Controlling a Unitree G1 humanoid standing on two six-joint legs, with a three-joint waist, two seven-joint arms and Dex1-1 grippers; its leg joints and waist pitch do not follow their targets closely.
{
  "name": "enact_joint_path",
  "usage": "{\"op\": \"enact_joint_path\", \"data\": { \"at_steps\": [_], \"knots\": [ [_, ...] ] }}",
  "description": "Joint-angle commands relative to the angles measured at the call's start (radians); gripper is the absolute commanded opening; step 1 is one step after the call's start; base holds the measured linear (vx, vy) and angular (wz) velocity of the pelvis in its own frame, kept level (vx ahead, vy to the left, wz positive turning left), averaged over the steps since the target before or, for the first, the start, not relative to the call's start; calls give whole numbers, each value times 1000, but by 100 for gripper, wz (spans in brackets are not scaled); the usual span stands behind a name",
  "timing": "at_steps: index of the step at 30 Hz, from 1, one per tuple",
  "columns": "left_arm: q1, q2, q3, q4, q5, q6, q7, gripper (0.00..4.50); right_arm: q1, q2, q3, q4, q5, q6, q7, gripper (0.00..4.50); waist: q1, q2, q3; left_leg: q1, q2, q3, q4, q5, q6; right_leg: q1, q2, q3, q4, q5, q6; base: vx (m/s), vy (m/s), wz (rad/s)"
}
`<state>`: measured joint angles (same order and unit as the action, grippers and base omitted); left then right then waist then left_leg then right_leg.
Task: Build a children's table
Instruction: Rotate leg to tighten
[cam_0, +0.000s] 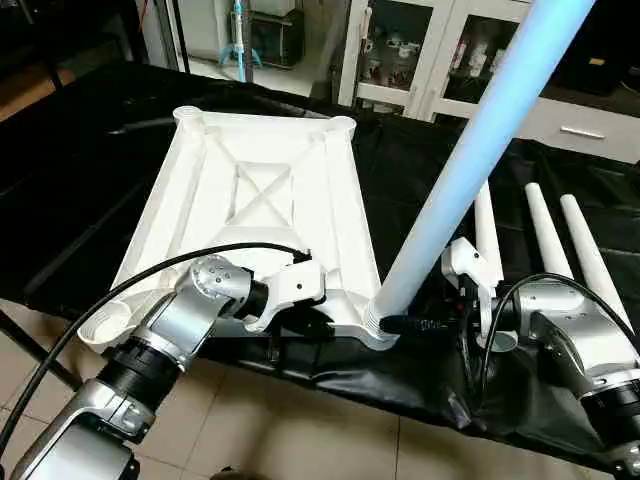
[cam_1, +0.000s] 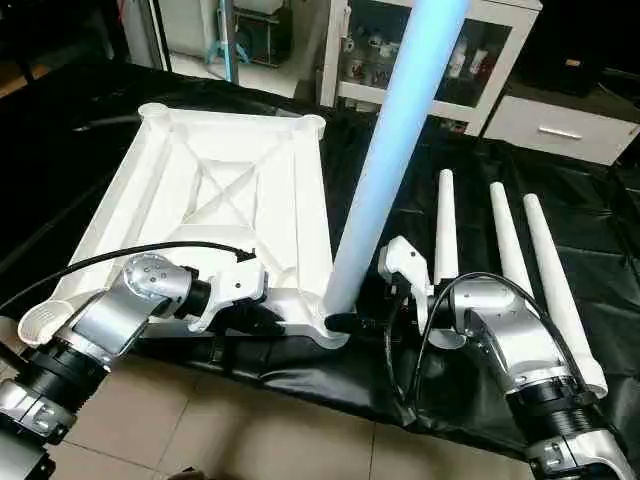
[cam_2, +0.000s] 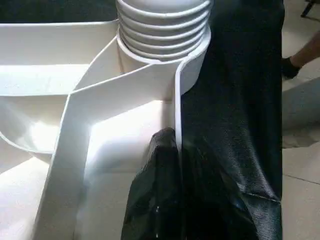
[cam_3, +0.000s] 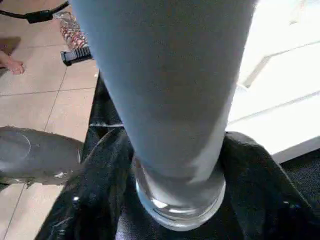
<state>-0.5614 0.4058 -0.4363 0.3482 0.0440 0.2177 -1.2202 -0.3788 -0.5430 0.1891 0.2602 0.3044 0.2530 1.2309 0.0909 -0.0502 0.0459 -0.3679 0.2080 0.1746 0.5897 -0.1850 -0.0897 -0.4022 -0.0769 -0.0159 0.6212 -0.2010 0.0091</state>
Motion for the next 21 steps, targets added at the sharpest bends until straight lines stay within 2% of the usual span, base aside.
{"op": "enact_joint_path", "data": {
  "at_steps": [1,6,10,13,14,15,16,17,18,19,20,21],
  "knots": [
    [10,-9,-25,-6,6,0,-4,0,10,-1,11,-3,0,-16,39,248,0,-9,-62,12,17,8,-59,-106,84,48,-43,20,-56,-12,-252,0,0,0],
    [13,-9,-26,-9,6,2,-4,0,21,3,13,-6,3,-13,38,208,0,-9,-62,12,17,8,-59,-119,78,47,-43,20,-57,-35,-247,0,0,0],
    [12,-16,-20,-2,4,10,6,0,22,25,5,6,5,10,0,201,-1,-10,-62,11,17,7,-59,-119,76,47,-43,20,-57,-35,-246,0,0,0],
    [-2,-39,-5,22,8,31,46,0,8,59,5,61,-39,15,-94,198,-5,-9,-59,11,15,7,-63,-142,63,43,-43,20,-62,-74,-238,0,0,0],
    [-12,-53,5,38,10,43,72,0,3,75,6,89,-60,16,-138,198,-8,-9,-55,13,16,6,-66,-182,41,40,-42,19,-68,-137,-226,0,0,0],
    [-35,-82,22,71,16,66,124,0,-7,102,11,135,-94,15,-209,198,-9,-13,-53,15,15,5,-69,-226,22,40,-44,20,-76,-207,-208,0,0,0],
    [-44,-91,29,84,18,74,143,0,-10,111,12,150,-104,14,-231,198,-14,-11,-49,17,13,3,-73,-272,1,34,-44,20,-84,-291,-186,0,0,0],
    [-44,-91,29,84,18,74,143,0,-10,111,12,150,-104,14,-231,198,-14,-11,-49,17,13,3,-73,-272,1,34,-44,20,-84,-291,-186,0,0,0],
    [-76,-127,56,132,25,95,222,0,-27,149,10,201,-127,34,-309,197,-23,-14,-49,14,11,-3,-76,-316,-21,36,-46,19,-90,-382,-151,0,0,0],
    [-101,-152,74,168,29,110,278,0,-40,176,8,237,-143,34,-360,197,-26,-13,-50,16,10,-5,-77,-329,-26,33,-46,17,-93,-401,-144,0,0,0],
    [-118,-169,86,192,32,120,316,0,-49,194,8,261,-154,32,-393,196,-33,-16,-50,19,6,-7,-75,-354,-36,28,-45,15,-98,-446,-128,0,0,0],
    [-144,-193,105,229,32,142,370,0,-65,226,2,298,-166,32,-451,196,-38,-19,-51,16,5,-10,-76,-355,-35,31,-45,14,-101,-468,-114,0,0,0]
  ]
}}
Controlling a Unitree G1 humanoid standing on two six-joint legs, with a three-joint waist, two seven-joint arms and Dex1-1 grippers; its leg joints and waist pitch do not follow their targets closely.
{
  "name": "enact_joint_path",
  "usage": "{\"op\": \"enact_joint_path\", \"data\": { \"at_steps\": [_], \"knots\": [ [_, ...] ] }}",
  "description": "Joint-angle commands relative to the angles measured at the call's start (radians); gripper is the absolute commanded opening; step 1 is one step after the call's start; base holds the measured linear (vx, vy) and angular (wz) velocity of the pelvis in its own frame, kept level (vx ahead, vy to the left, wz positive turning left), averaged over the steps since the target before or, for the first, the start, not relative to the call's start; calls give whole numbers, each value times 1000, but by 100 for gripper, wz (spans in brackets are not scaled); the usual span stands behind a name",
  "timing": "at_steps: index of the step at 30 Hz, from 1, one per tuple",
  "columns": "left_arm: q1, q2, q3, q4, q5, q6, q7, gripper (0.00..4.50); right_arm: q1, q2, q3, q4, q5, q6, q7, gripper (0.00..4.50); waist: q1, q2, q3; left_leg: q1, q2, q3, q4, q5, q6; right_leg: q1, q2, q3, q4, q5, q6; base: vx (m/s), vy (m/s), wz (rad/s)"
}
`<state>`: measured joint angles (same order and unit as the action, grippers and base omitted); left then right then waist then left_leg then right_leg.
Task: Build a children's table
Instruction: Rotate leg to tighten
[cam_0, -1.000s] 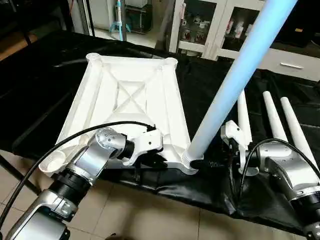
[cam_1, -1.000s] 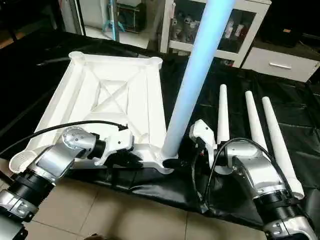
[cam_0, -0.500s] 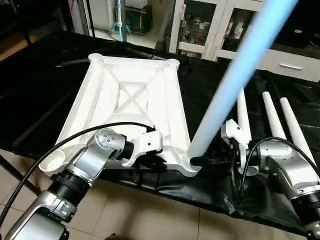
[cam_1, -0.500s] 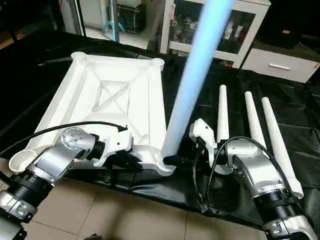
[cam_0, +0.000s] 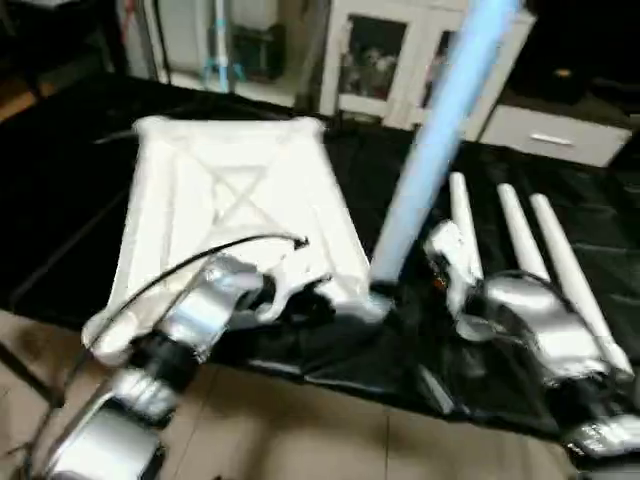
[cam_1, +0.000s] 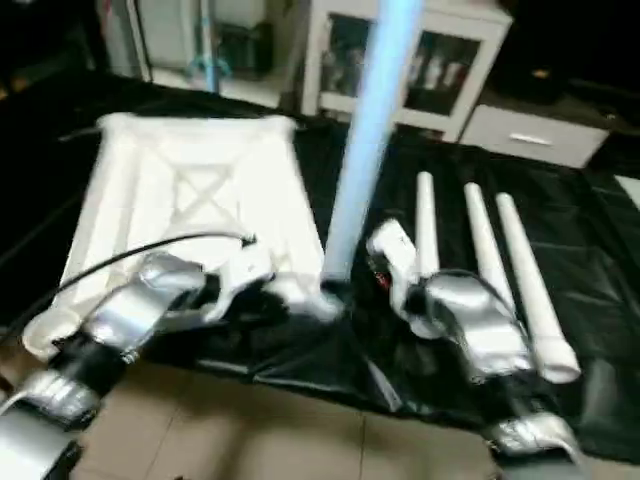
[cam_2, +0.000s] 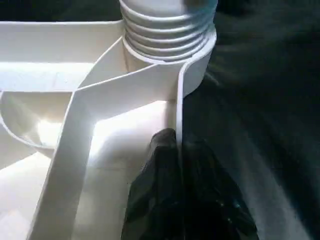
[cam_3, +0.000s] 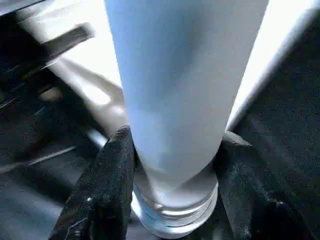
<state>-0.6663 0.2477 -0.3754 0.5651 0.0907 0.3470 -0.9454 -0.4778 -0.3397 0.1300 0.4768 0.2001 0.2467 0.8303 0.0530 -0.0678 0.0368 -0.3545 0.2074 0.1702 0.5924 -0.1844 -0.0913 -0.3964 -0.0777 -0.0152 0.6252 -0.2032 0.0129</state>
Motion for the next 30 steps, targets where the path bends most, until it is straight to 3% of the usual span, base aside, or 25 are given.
{"op": "enact_joint_path", "data": {
  "at_steps": [1,3,4,7,8,10,12,18,19,22,23,24,26,27,28,30],
  "knots": [
    [-49,-44,51,25,-15,23,115,0,27,36,58,95,-67,39,-75,196,-2,0,-42,2,5,-7,-80,-355,-32,25,-45,12,-109,-471,-113,-64,8,-9],
    [-93,-80,81,86,-4,53,218,0,-10,97,36,170,-88,31,-214,196,-4,-1,-43,0,6,-9,-82,-353,-29,25,-44,11,-109,-455,-114,0,0,0],
    [-112,-94,94,112,1,59,262,0,-26,122,25,203,-98,24,-277,196,-10,4,-45,3,5,-8,-80,-359,-35,17,-43,12,-107,-440,-123,0,0,0],
    [-163,-135,122,181,10,41,372,0,-79,211,-25,310,-96,-2,-475,195,-17,5,-50,-3,4,-11,-84,-339,-41,26,-41,10,-101,-372,-135,0,0,0],
    [-172,-143,125,193,11,37,387,0,-90,230,-35,330,-93,-8,-505,195,-21,7,-51,-2,4,-8,-82,-336,-36,22,-41,12,-99,-335,-150,0,0,0],
    [-195,-163,134,224,13,22,425,0,-117,281,-54,377,-90,-32,-563,194,-22,3,-52,-2,5,-8,-85,-328,-31,26,-39,10,-99,-312,-155,0,0,0],
    [-207,-171,134,242,15,11,436,0,-146,322,-62,400,-88,-73,-581,194,-17,3,-54,2,6,-2,-81,-312,-15,22,-39,13,-96,-248,-171,0,0,0],
    [-208,-161,134,265,20,-4,429,0,-167,345,-86,408,-53,-119,-502,194,-8,-1,-56,-3,7,6,-76,-203,28,34,-40,15,-83,-98,-206,0,0,0],
    [-207,-156,133,271,22,-10,426,0,-167,345,-93,400,-37,-125,-460,228,-8,-1,-55,-3,8,7,-77,-204,34,35,-40,15,-83,-96,-211,0,0,0],
    [-204,-149,129,277,23,-16,414,0,-164,340,-117,382,0,-128,-414,263,-6,-1,-53,-2,9,7,-79,-225,38,35,-41,15,-88,-129,-214,0,0,0],
    [-200,-146,126,274,24,-16,408,0,-161,337,-121,371,7,-127,-405,265,-6,4,-51,-3,9,6,-82,-233,37,35,-42,15,-89,-143,-211,0,0,0],
    [-192,-139,120,266,26,-18,389,0,-154,324,-122,351,7,-133,-390,285,-10,1,-50,-6,9,4,-84,-255,32,36,-42,14,-93,-180,-201,0,0,0],
    [-177,-129,106,246,28,-20,353,0,-143,305,-123,318,10,-129,-367,299,-13,7,-49,-7,10,1,-87,-274,24,37,-43,13,-96,-217,-191,0,0,0],
    [-161,-119,92,224,28,-15,317,0,-131,283,-122,285,14,-123,-341,305,-13,4,-54,-9,11,-1,-85,-246,21,39,-44,14,-93,-195,-193,0,0,0],
    [-152,-114,84,210,28,-14,297,0,-125,269,-117,268,14,-120,-321,308,-10,6,-59,-3,13,4,-78,-207,29,36,-44,16,-86,-118,-217,0,0,0],
    [-127,-98,61,170,27,-9,244,0,-111,230,-106,231,14,-110,-266,328,-8,6,-63,-10,12,5,-72,-114,53,43,-38,14,-67,36,-251,0,0,0]
  ]
}}
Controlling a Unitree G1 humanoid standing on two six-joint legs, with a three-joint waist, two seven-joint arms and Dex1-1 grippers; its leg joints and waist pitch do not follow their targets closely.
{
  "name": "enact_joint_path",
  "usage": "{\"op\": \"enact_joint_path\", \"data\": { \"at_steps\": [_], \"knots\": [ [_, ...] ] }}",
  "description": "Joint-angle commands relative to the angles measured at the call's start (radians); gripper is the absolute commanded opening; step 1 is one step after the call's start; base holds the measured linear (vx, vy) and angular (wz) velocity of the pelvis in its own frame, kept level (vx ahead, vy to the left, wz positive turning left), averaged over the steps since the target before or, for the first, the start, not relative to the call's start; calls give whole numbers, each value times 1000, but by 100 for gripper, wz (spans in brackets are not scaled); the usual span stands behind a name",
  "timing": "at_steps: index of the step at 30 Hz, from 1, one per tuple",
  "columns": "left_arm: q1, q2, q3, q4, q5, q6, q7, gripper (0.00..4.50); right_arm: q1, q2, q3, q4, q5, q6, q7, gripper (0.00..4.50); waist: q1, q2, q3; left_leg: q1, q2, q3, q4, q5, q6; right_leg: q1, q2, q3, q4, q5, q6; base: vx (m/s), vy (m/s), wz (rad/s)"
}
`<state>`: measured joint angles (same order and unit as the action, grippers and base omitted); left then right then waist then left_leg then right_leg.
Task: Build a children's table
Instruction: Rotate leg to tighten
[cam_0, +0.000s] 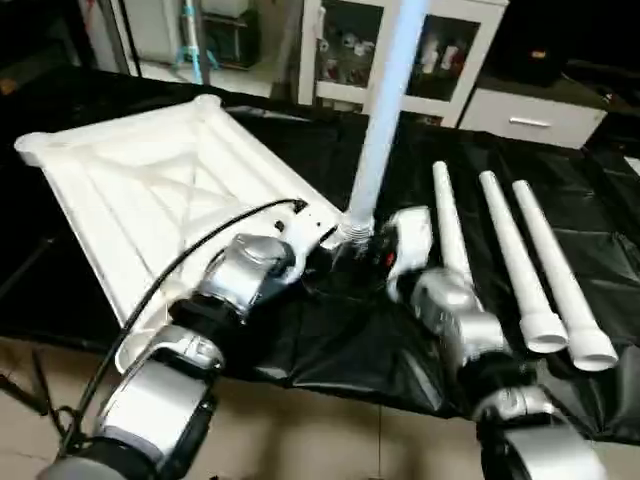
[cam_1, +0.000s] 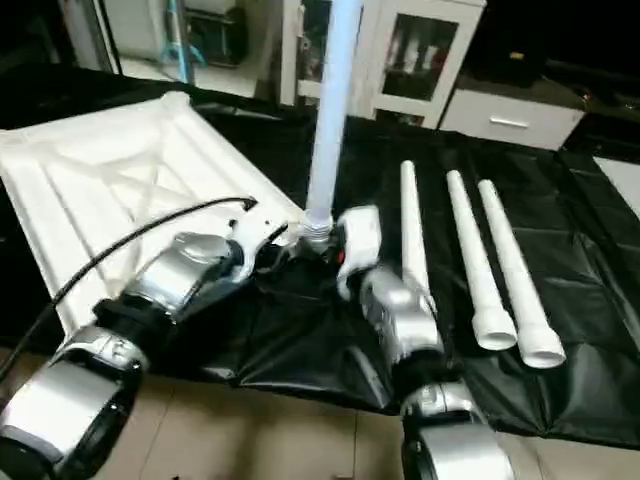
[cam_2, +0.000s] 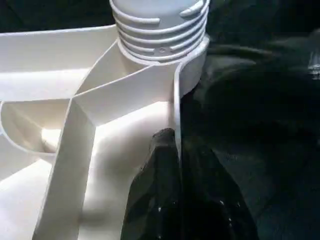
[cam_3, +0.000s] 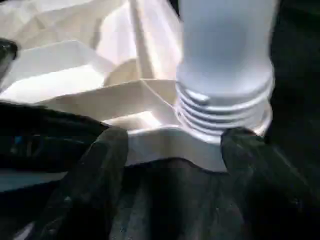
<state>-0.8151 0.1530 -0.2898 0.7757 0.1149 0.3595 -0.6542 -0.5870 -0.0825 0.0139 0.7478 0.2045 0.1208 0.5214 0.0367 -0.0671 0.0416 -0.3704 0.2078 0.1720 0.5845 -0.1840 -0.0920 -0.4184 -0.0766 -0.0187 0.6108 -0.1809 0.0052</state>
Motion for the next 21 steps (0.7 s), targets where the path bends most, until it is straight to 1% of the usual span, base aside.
{"op": "enact_joint_path", "data": {
  "at_steps": [1,2,3,4,5,6,7,8,9,10,11,12,14,15,17,19,20,21],
  "knots": [
    [38,9,-42,-65,4,-25,-83,0,7,-51,17,-65,12,25,89,338,10,8,-66,8,11,7,-59,-82,77,62,-38,17,-48,76,-263,0,0,0],
    [38,9,-42,-65,4,-25,-83,0,7,-51,17,-65,12,25,89,338,10,8,-66,8,11,7,-59,-82,77,62,-38,17,-48,76,-263,0,0,0],
    [52,19,-55,-86,3,-26,-113,0,15,-74,25,-89,13,32,134,352,13,6,-65,7,11,10,-57,-72,99,65,-39,17,-47,101,-281,0,0,0],
    [80,43,-76,-126,-5,-37,-177,0,30,-127,49,-137,17,37,226,360,17,6,-64,9,13,11,-58,-85,103,65,-40,17,-49,86,-285,0,0,0],
    [80,43,-76,-126,-5,-37,-177,0,30,-127,49,-137,17,37,226,369,19,5,-63,8,14,11,-58,-93,105,66,-41,17,-50,76,-284,0,0,0],
    [108,72,-97,-163,-13,-33,-238,0,46,-186,72,-192,22,49,327,377,22,3,-61,10,15,11,-60,-116,105,66,-40,17,-53,47,-282,0,0,0],
    [117,87,-106,-170,-11,-43,-259,0,56,-215,86,-224,27,61,382,385,25,3,-60,10,16,11,-59,-123,104,66,-41,18,-53,35,-279,0,0,0],
    [125,99,-112,-174,-7,-41,-272,0,67,-243,98,-255,30,71,430,394,28,5,-57,11,18,11,-62,-146,98,63,-43,19,-57,-5,-268,0,0,0],
    [130,110,-116,-175,-2,-45,-280,0,77,-267,110,-280,31,78,468,402,28,4,-53,14,18,12,-65,-182,87,58,-41,19,-63,-66,-256,0,0,0],
    [134,119,-120,-175,2,-53,-289,0,85,-291,121,-302,31,83,502,407,28,3,-51,15,19,12,-67,-201,81,56,-42,19,-67,-102,-248,0,0,0],
    [145,141,-124,-182,6,-62,-309,0,101,-343,142,-342,28,91,564,414,31,2,-49,16,20,9,-69,-230,68,55,-43,19,-72,-164,-227,0,0,0],
    [152,153,-125,-191,4,-66,-323,0,104,-368,148,-354,25,97,586,422,33,2,-49,17,23,7,-71,-240,59,54,-45,20,-73,-188,-214,0,0,0],
    [162,173,-127,-207,-1,-70,-347,0,102,-402,151,-356,14,86,613,437,31,2,-49,16,22,7,-72,-247,46,51,-46,21,-75,-211,-210,0,0,0],
    [171,189,-127,-226,-6,-74,-368,0,91,-411,138,-343,9,82,611,448,30,3,-50,16,21,7,-72,-250,40,49,-46,21,-76,-219,-207,0,0,0],
    [179,201,-129,-240,-9,-78,-388,0,83,-413,133,-331,4,77,608,448,27,2,-52,13,19,7,-71,-241,34,49,-44,21,-74,-207,-206,0,0,0],
    [192,217,-138,-262,-12,-87,-426,0,73,-421,149,-309,-22,57,612,448,27,1,-55,13,18,7,-69,-223,35,50,-44,20,-70,-178,-212,0,0,0],
    [196,223,-142,-272,-13,-85,-441,0,70,-421,155,-303,-36,50,606,448,26,1,-56,11,18,8,-67,-204,37,51,-43,20,-67,-152,-219,0,0,0],
    [200,229,-147,-280,-14,-93,-457,0,68,-422,162,-304,-40,59,599,448,26,2,-57,12,17,9,-66,-186,41,52,-42,20,-63,-122,-226,0,0,0]
  ]
}}
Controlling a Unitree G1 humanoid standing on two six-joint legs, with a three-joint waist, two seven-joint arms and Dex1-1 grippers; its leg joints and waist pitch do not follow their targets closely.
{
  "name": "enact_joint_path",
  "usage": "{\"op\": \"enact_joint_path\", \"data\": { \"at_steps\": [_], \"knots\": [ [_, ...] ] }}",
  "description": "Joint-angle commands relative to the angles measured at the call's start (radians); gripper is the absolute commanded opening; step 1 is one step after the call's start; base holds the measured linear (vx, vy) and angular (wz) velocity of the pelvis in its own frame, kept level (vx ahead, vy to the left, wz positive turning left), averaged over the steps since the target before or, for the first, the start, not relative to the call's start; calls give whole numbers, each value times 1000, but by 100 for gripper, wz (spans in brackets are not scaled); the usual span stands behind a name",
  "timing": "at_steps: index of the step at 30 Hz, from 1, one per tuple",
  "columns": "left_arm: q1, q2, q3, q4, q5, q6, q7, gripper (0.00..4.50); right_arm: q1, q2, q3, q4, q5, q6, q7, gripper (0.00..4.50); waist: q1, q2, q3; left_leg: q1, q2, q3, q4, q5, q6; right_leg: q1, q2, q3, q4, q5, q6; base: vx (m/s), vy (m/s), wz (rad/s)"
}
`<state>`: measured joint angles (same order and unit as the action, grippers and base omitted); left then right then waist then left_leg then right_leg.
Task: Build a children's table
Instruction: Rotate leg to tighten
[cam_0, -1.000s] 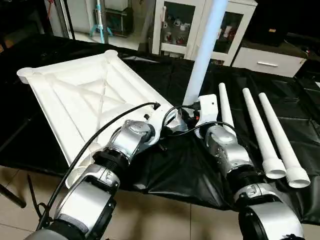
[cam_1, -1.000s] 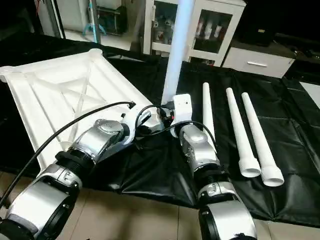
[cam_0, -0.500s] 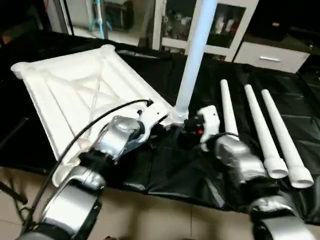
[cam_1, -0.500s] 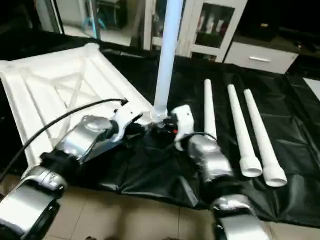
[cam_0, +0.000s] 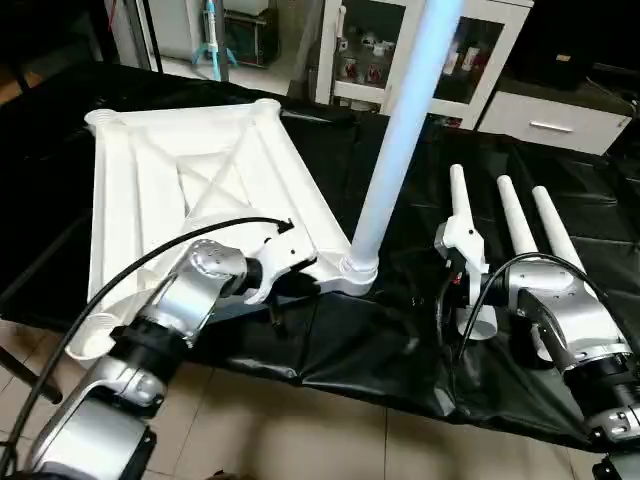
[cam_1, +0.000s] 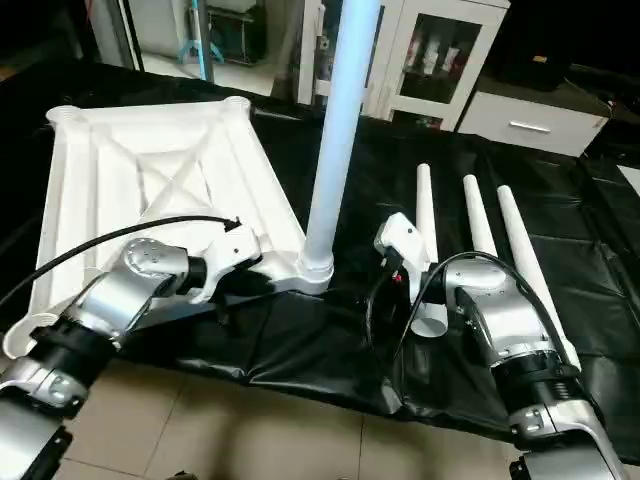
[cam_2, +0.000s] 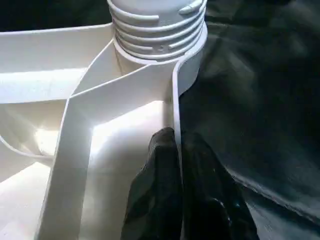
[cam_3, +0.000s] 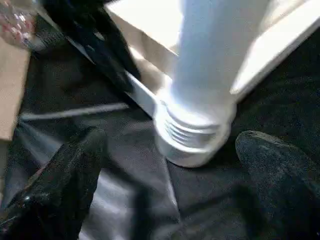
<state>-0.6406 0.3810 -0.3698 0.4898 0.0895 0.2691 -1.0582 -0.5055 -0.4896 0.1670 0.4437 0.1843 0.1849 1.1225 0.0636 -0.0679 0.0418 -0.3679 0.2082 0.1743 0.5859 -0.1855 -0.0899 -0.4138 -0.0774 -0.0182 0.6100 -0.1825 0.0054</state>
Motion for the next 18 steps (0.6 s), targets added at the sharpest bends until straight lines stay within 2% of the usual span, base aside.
{"op": "enact_joint_path", "data": {
  "at_steps": [1,4,8,9,12,13,15,17,18],
  "knots": [
    [30,6,-71,-3,9,-8,-68,0,-15,-14,15,-2,-19,1,1,448,0,3,-58,10,16,7,-66,-166,46,48,-39,19,-59,-85,-234,0,0,0],
    [41,19,-84,-34,-1,-16,-112,0,-25,1,28,13,-19,-3,3,448,1,5,-58,12,16,8,-65,-151,57,48,-39,19,-55,-53,-246,0,0,0],
    [63,41,-103,-98,-21,-14,-184,0,-45,32,50,46,-21,-23,36,448,0,6,-56,13,19,8,-68,-187,47,46,-41,19,-57,-95,-252,0,0,0],
    [64,42,-104,-100,-20,-13,-186,0,-46,34,51,48,-22,-25,39,448,2,3,-55,15,20,9,-68,-193,45,44,-41,19,-59,-108,-248,0,0,0],
    [69,49,-110,-114,-17,-10,-205,0,-51,40,57,55,-22,-31,69,448,8,4,-55,16,19,9,-68,-194,40,45,-40,20,-59,-113,-238,0,0,0],
    [71,54,-114,-121,-15,-9,-217,0,-54,40,69,59,-19,-37,104,448,11,-3,-55,15,20,10,-68,-186,42,46,-41,20,-57,-109,-236,0,0,0],
    [71,57,-115,-123,-14,-10,-219,0,-55,40,76,60,-15,-40,122,448,15,0,-56,16,20,10,-67,-172,44,46,-42,20,-55,-97,-235,0,0,0],
    [70,60,-115,-124,-12,-12,-218,0,-57,37,89,64,-14,-51,143,448,16,-3,-57,15,18,11,-66,-162,47,47,-41,20,-54,-82,-237,0,0,0],
    [70,60,-115,-124,-12,-12,-218,0,-57,37,89,64,-14,-51,143,432,16,-3,-57,14,18,10,-66,-161,49,48,-41,20,-53,-79,-237,0,0,0]
  ]
}}
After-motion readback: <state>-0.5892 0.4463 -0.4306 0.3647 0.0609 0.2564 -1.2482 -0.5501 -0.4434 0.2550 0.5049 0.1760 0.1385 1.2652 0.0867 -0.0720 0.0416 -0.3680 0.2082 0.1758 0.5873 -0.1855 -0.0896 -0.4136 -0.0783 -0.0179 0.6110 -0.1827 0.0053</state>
